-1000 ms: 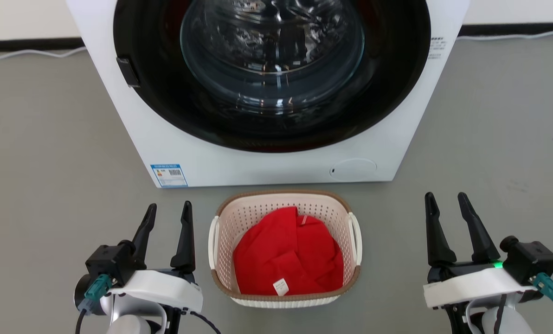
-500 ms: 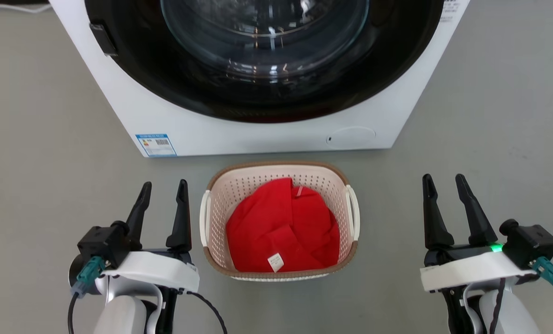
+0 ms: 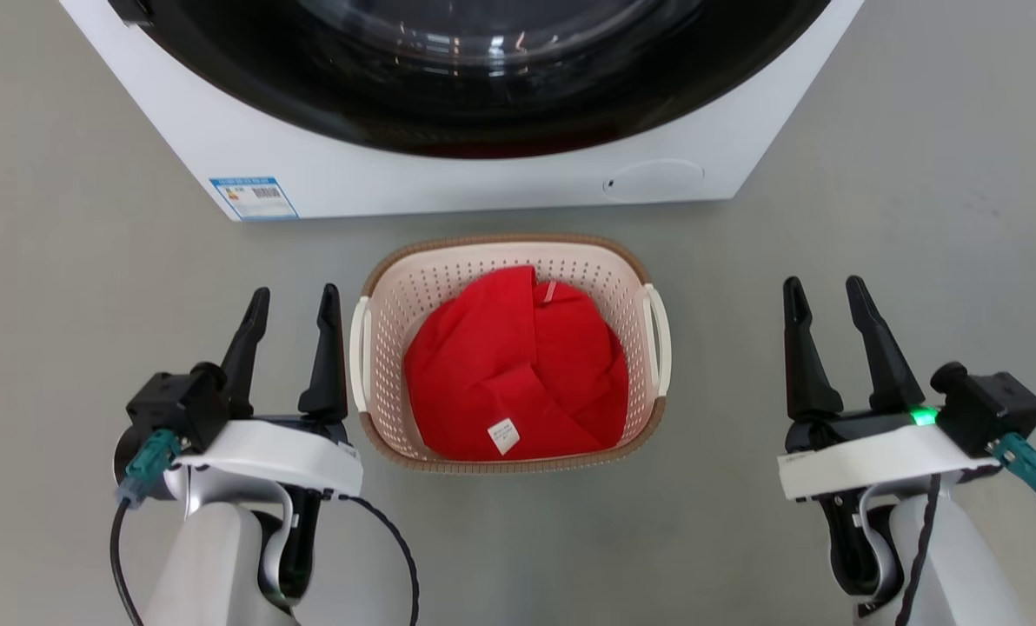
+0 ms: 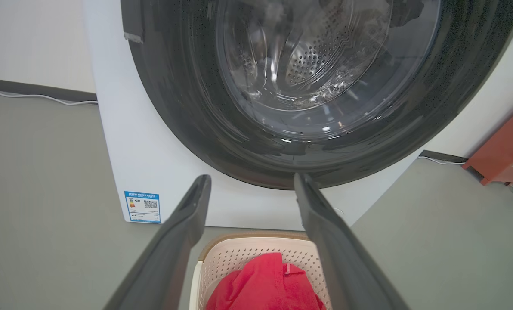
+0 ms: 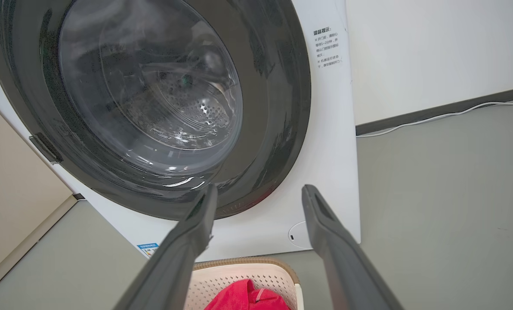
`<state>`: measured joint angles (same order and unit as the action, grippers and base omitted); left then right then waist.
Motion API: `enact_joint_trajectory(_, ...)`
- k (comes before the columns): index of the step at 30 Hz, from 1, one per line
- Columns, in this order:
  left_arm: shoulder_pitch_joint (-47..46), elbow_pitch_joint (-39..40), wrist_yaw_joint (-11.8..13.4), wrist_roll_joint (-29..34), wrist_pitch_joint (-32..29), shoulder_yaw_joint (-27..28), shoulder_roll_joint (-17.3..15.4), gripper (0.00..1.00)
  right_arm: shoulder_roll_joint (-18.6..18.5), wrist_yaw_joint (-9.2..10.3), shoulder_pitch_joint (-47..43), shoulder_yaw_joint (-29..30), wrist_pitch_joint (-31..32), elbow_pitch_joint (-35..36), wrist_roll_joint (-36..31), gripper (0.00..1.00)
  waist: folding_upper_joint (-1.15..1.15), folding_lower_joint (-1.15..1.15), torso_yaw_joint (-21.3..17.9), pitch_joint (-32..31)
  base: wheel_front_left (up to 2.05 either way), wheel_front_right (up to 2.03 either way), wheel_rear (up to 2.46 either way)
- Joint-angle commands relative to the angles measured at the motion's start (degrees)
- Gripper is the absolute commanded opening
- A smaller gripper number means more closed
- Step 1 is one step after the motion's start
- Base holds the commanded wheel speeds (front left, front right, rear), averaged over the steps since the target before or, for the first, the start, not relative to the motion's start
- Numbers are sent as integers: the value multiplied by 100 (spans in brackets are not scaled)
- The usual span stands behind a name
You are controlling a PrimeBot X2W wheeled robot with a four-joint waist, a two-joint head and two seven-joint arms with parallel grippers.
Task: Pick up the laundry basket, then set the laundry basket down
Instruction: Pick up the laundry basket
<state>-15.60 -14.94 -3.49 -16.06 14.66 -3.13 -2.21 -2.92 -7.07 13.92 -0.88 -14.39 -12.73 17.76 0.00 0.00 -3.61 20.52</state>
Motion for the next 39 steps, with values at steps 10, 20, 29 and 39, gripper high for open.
enact_joint_trajectory(10,-835,-648,-187,217,34,284,-66,100,4,-42,652,-296,-61,-427,90,100,0,0,25,690,0,0,0)
enact_joint_trajectory(20,-1618,-1656,-275,440,34,479,-77,100,4,-42,1427,-472,-61,-1425,106,100,0,0,46,1275,0,0,0)
enact_joint_trajectory(29,-2178,-2591,-340,517,34,562,-114,100,4,-42,2105,-676,-61,-2461,165,100,0,0,88,1621,0,0,0)
enact_joint_trajectory(39,-2742,-3370,-382,527,34,515,-127,100,4,-42,2751,-762,-61,-3425,261,100,0,0,108,2028,0,0,0)
